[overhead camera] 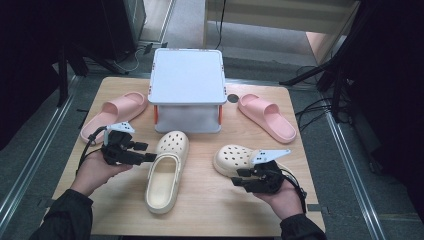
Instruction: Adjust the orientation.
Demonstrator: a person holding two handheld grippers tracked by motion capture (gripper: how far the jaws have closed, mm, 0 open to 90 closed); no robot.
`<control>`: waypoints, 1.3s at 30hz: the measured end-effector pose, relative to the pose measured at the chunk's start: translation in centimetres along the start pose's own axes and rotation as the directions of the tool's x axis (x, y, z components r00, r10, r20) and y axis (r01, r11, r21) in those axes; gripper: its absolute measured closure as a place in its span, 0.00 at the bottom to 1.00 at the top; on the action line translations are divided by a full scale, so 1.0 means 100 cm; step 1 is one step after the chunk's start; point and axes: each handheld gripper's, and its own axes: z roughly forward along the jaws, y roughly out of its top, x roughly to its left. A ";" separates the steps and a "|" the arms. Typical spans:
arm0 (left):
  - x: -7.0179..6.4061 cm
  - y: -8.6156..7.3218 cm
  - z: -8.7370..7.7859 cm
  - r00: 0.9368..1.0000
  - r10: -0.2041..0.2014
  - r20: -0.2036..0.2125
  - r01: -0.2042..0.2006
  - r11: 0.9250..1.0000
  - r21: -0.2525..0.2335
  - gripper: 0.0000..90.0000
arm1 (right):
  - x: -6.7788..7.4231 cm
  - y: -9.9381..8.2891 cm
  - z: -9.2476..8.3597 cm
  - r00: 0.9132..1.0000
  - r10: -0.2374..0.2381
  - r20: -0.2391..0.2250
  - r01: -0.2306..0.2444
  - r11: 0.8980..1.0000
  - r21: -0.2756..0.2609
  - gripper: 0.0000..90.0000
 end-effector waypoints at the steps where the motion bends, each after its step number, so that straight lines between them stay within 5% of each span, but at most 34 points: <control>1: 0.000 0.000 0.000 1.000 0.000 0.000 0.000 1.000 0.000 0.41 | 0.000 0.000 0.000 1.000 0.000 0.000 0.000 1.000 0.000 0.65; 20: 0.000 0.012 0.007 0.999 0.018 0.027 -0.018 1.000 -0.011 0.40 | -0.022 -0.026 -0.042 0.991 0.062 0.116 -0.057 0.997 -0.051 0.62; 33: 0.001 0.011 0.004 1.000 0.019 0.019 -0.019 1.000 -0.023 0.40 | -0.049 -0.028 -0.018 0.991 0.062 0.118 -0.068 0.997 0.045 0.62; 37: 0.001 0.011 0.004 1.000 0.016 0.011 -0.016 1.000 -0.023 0.41 | -0.053 -0.025 -0.009 0.994 0.044 0.099 -0.052 0.996 0.073 0.69; 39: 0.001 0.010 0.003 1.000 0.018 0.010 -0.017 1.000 -0.025 0.41 | -0.052 -0.021 -0.004 0.998 -0.002 0.064 -0.004 0.997 0.082 0.79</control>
